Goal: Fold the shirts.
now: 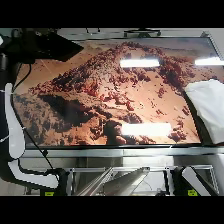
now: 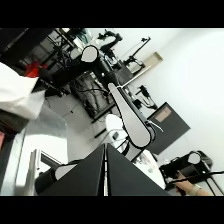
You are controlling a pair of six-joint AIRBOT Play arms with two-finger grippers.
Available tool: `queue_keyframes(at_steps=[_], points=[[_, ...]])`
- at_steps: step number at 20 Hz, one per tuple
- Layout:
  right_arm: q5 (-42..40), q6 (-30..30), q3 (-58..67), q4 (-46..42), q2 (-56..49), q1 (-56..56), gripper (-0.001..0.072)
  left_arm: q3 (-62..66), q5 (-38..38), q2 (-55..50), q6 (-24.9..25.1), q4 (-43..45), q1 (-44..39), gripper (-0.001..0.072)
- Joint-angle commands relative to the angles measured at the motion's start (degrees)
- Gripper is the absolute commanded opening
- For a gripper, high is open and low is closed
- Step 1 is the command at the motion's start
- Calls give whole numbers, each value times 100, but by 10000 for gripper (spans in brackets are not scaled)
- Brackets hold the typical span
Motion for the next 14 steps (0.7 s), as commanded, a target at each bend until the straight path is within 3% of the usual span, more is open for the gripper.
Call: queue_keyframes(at_steps=[1,5,6,8,11,14], points=[[352,-820,26,26,85,-31,699,0,9,-216,-122,-17,-223,25],[752,-870,1276,603,85,-24,697,105,68,-214,-118,46,-144,-1],[675,-833,1552,1075,85,11,621,238,72,-214,-127,173,-87,-2],[382,-844,1840,2223,98,146,48,592,31,-175,-337,780,50,-3],[168,-1499,1836,3602,168,623,18,321,52,474,-413,2839,-4,-2],[76,-1738,1434,3274,483,1443,18,-953,457,1491,-332,4380,-251,0]])
